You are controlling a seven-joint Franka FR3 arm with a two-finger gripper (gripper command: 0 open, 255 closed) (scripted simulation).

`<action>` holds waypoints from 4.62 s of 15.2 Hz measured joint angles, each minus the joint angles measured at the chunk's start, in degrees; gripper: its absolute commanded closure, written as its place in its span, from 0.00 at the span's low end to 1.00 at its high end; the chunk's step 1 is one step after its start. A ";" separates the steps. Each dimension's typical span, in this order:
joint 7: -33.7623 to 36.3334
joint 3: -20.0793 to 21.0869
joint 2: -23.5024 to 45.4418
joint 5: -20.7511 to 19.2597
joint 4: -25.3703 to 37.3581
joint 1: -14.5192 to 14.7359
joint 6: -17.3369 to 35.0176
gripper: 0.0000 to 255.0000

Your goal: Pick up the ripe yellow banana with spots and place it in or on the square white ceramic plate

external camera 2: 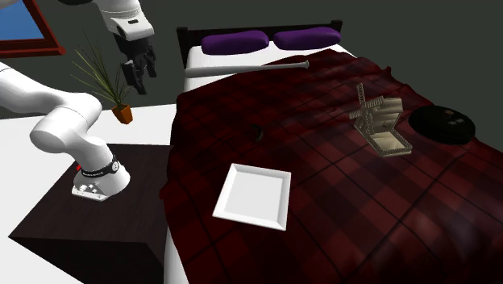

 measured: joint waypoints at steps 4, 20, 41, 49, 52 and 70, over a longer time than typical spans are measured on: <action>3.51 2.43 1.63 1.55 -1.59 -0.06 3.46 0.00; 30.78 20.19 23.74 7.08 -2.05 -1.60 28.72 0.00; 71.34 22.38 73.83 -15.40 30.27 4.65 44.11 0.00; 76.63 19.14 85.63 -18.06 42.31 8.66 43.61 0.00; 76.92 18.75 87.22 -18.52 42.30 9.00 45.20 0.00; 76.99 18.59 87.89 -18.69 42.42 9.11 45.76 1.00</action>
